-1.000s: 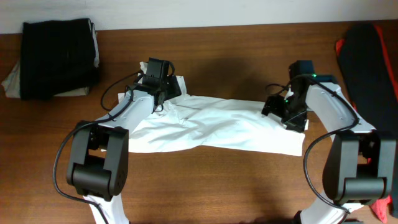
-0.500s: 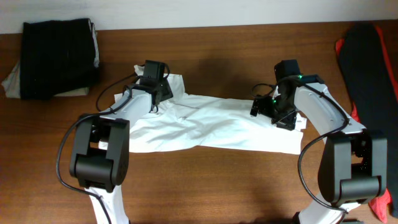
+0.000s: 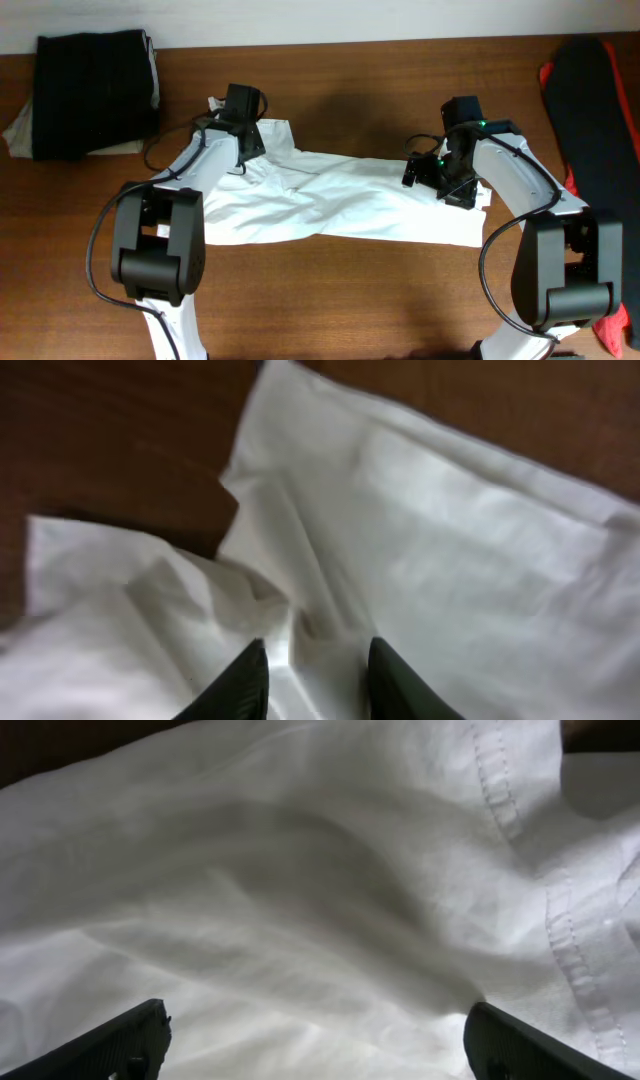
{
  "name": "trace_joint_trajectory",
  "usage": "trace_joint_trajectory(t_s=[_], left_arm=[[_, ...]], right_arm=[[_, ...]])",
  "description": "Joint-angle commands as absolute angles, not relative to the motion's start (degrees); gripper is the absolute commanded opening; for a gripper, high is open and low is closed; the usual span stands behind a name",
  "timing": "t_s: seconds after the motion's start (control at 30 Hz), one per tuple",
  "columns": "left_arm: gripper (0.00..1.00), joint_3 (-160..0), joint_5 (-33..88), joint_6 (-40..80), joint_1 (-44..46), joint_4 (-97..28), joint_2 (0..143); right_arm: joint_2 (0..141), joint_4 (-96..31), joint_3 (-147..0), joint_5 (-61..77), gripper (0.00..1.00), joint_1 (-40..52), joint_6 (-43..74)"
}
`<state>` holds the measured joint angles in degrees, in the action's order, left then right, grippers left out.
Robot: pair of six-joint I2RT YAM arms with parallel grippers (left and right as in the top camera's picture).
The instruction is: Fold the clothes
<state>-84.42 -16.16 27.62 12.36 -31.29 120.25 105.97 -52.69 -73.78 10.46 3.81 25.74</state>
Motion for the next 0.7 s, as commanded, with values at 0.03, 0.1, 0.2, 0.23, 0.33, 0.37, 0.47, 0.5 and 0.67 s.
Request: trace_joint_trajectory(t_s=[0.03, 0.1, 0.2, 0.23, 0.33, 0.37, 0.47, 0.5, 0.67], left_arm=[[0.24, -87.9, -18.7, 27.3, 11.9, -33.7, 119.7], [0.12, -87.9, -18.7, 27.3, 11.9, -34.4, 119.7], [0.16, -87.9, -16.8, 27.3, 11.9, -34.8, 119.7], [0.24, -87.8, -14.3, 27.3, 11.9, -34.6, 119.7], [0.41, -87.9, -8.6, 28.8, 11.9, -34.2, 121.0], [0.43, -87.8, -8.1, 30.1, 11.9, -34.5, 121.5], [0.44, -87.8, -6.7, 30.4, 11.9, -34.6, 122.1], [0.44, -87.8, -6.6, 30.4, 11.9, -34.5, 122.1], [0.43, -87.8, -6.7, 30.3, 11.9, -34.3, 122.1]], right_arm=[[106.3, -52.9, -73.3, 9.9, 0.98, 4.2, 25.7], [106.3, -52.9, -73.2, 9.9, 0.98, 4.2, 25.7], [106.3, -52.9, -72.9, 9.9, 0.98, 4.2, 25.7], [106.3, -52.9, -72.8, 9.9, 0.98, 4.2, 25.7], [106.3, -52.7, -72.5, 9.9, 0.99, 4.2, 25.7], [106.3, -52.8, -72.5, 9.9, 0.98, 4.2, 25.7], [106.3, -52.9, -72.5, 9.9, 0.99, 4.2, 25.7], [106.3, -52.8, -72.5, 9.9, 0.99, 4.2, 25.7], [106.3, -52.7, -72.5, 9.9, 0.99, 4.2, 25.7]])
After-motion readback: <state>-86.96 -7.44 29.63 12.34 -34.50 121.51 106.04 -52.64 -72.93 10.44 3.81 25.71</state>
